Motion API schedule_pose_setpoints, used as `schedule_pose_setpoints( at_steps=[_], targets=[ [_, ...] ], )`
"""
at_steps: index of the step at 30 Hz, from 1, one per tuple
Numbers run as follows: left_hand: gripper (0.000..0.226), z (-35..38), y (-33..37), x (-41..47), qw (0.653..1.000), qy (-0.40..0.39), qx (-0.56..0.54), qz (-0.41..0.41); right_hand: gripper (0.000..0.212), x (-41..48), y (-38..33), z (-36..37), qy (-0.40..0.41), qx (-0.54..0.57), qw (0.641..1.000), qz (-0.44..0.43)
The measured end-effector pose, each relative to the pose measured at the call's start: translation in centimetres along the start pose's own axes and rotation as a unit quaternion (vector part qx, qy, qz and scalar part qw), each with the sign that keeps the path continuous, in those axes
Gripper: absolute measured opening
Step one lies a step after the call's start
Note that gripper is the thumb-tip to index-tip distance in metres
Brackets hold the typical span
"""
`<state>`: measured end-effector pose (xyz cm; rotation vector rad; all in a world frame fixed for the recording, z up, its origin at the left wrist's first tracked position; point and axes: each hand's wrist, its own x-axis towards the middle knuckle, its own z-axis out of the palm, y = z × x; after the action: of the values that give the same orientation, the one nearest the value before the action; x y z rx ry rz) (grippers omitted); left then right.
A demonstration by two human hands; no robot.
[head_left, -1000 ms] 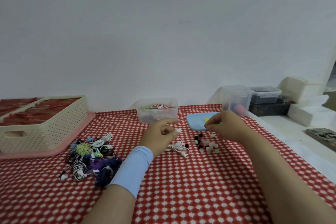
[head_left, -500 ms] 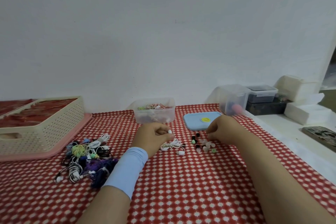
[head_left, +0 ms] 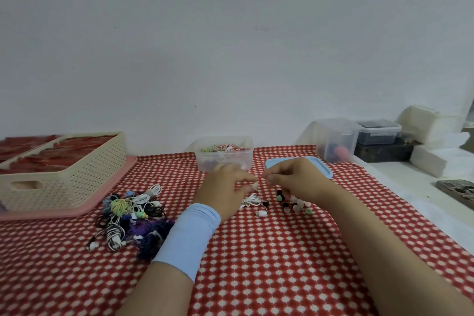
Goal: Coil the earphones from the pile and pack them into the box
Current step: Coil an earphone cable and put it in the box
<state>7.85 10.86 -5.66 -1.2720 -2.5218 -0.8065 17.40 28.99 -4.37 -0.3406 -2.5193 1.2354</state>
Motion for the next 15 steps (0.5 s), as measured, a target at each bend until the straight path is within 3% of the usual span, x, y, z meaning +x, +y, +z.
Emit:
schedule_pose_setpoints(
  at_steps=[7, 11, 13, 15],
  targets=[
    [0.023, 0.5, 1.9, -0.3, 0.984, -0.163, 0.039, 0.065, 0.005, -0.3, 0.1, 0.0, 0.003, 0.025, 1.0, 0.015],
    [0.017, 0.4, 1.7, -0.2, 0.989, -0.139, 0.023, 0.044, 0.007, -0.3, 0.0, 0.3, 0.008, 0.066, 0.998, 0.021],
    [0.013, 0.6, 1.4, -0.1, 0.993, -0.084, -0.085, -0.015, 0.006, -0.3, -0.1, 0.4, 0.019, 0.099, 0.995, 0.021],
    [0.013, 0.8, 0.9, 0.1, 0.969, -0.034, -0.228, -0.087, 0.007, -0.3, -0.3, 0.5, 0.026, 0.144, 0.989, 0.024]
  ],
)
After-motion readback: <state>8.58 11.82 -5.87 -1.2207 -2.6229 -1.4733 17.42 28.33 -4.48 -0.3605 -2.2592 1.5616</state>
